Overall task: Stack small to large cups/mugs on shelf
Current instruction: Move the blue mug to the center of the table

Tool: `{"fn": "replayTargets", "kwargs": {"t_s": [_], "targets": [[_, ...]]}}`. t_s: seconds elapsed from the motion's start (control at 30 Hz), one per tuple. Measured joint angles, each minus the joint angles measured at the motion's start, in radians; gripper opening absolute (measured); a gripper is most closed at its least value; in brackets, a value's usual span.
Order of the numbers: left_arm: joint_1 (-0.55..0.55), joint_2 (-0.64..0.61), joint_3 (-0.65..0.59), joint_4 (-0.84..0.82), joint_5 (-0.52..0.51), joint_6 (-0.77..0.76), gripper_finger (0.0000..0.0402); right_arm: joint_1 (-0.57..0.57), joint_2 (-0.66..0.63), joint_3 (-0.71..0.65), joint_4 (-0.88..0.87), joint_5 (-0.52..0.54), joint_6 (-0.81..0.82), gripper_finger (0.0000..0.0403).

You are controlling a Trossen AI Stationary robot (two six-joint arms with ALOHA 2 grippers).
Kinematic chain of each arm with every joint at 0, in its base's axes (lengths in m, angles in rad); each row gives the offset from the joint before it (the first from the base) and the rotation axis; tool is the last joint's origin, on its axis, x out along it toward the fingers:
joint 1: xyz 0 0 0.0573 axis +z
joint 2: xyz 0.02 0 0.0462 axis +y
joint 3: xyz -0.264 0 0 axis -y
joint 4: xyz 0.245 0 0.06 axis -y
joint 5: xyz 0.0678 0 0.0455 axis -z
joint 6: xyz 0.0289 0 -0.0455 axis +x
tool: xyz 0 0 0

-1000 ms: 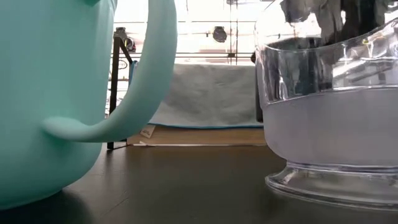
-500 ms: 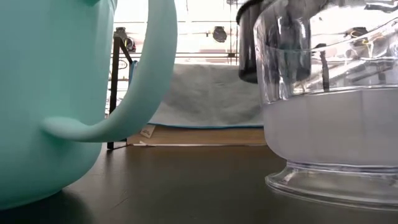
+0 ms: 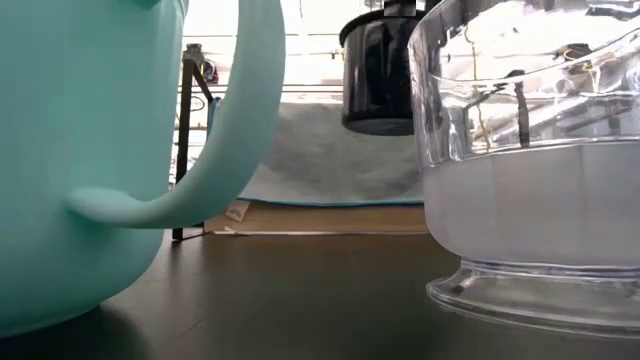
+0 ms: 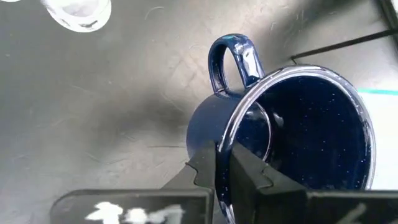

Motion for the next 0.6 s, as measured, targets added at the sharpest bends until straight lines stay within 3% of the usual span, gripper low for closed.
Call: {"fn": "replayTargets", "kwargs": {"t_s": [0.6], "targets": [[0.0,0.0,0.0,0.0,0.0,0.017,0.0021,-0.132,0.191,0.163,0.062,-0.078,-0.191,0.001]]}}
